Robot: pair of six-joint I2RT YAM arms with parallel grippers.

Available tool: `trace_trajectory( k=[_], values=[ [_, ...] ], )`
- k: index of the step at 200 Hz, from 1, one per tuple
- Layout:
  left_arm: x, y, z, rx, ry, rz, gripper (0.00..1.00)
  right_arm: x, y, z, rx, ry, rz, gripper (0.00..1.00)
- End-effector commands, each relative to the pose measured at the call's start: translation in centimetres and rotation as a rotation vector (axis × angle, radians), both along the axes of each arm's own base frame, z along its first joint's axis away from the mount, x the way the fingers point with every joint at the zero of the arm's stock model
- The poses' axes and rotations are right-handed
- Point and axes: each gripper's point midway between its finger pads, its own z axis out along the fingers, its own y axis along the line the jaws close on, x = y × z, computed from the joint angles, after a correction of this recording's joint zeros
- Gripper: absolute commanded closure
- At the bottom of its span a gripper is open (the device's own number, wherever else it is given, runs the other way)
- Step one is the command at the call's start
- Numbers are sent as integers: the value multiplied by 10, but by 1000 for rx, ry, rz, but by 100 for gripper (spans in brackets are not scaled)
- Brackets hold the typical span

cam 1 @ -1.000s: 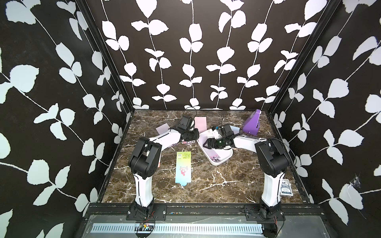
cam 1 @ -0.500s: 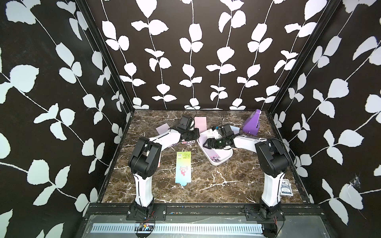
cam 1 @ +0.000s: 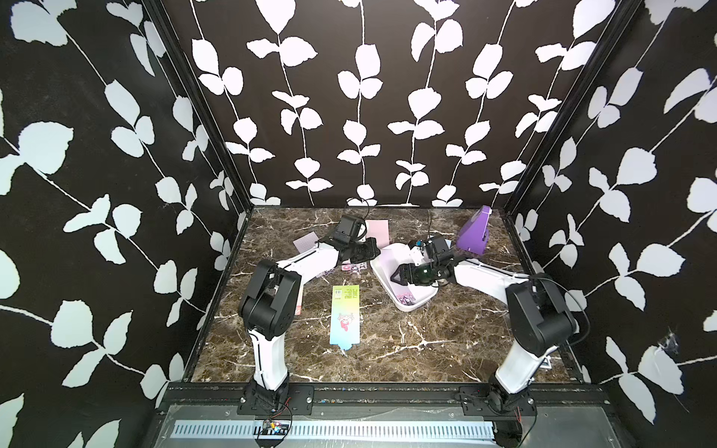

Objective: Take the stickers out of the storage box
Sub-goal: Pick up the sticker from the storage box.

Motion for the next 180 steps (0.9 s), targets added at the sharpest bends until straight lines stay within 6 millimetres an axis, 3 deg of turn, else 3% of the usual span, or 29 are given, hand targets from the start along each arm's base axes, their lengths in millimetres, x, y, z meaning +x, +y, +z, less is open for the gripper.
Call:
trace_trajectory(
  k=[1,9,13,31,60,124,180],
  values=[
    [-5,-3,49,-78,-78,-23,100,-3,-10,21,6,-53,-28,19],
    [-7,-3,54,-87,-82,-31,100,-3,-12,22,7,-54,-35,19],
    [-8,-3,56,-91,-83,-35,100,-4,-13,36,21,-83,-39,20],
    [-15,-3,66,-93,-85,-60,100,-10,-17,53,35,-112,-46,19],
    [-32,0,85,-113,-92,-96,100,-25,-25,72,61,-148,-63,19],
    [-73,4,137,-247,-110,-167,100,-65,-35,88,131,-120,-46,19],
    [-114,-3,153,-381,-42,-310,100,-99,-26,103,298,-83,8,19]
  ],
)
